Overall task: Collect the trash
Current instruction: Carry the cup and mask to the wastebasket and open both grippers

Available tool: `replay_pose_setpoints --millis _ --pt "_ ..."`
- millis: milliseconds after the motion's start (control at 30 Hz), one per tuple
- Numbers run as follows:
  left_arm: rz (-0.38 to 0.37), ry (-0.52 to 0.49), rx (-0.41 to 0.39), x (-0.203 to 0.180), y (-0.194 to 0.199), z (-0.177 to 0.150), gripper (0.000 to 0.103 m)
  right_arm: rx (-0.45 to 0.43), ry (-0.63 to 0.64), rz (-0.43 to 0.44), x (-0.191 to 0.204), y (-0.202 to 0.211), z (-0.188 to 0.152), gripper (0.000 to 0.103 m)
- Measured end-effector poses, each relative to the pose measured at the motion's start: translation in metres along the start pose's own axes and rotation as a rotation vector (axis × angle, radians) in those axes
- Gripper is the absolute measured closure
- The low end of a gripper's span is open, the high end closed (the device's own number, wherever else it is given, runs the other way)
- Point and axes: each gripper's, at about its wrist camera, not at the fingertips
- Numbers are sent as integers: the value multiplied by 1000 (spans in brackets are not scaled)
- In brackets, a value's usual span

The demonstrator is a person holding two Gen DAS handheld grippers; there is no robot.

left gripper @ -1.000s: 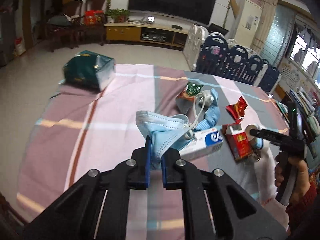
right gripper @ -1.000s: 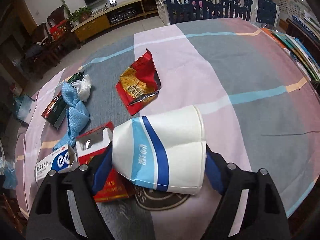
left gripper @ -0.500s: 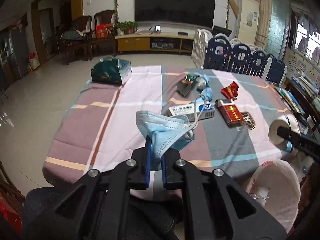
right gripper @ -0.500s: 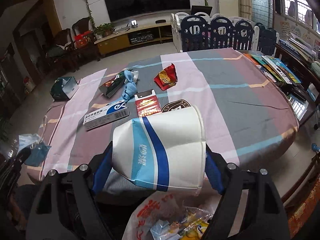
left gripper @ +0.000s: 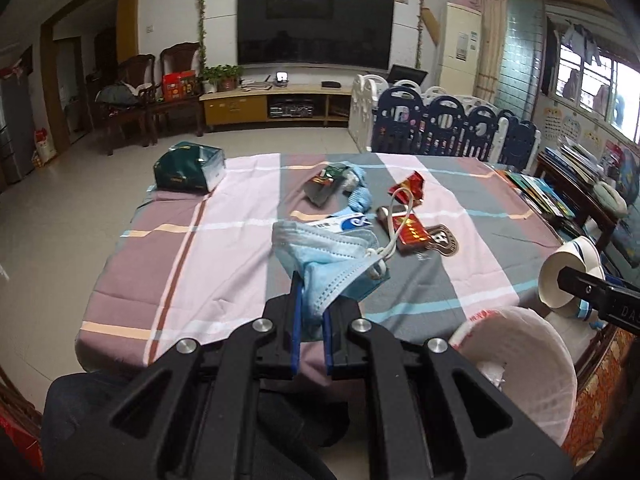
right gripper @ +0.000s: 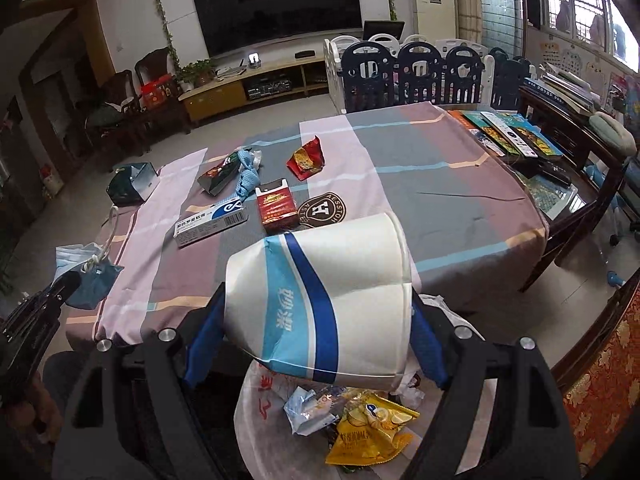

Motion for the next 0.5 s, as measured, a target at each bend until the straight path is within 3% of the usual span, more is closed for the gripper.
replay_pose_setpoints --millis 500 --pt "-13 -33 -18 -12 12 -1 93 105 -60 -86 -35 -3 -43 23"
Point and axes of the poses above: each gripper's, at about its wrist camera, not at the fingertips, and y roughly against the way its jaws point, x to its left, z to its top, and after that the axes turned 12 degrees about z, right-handed
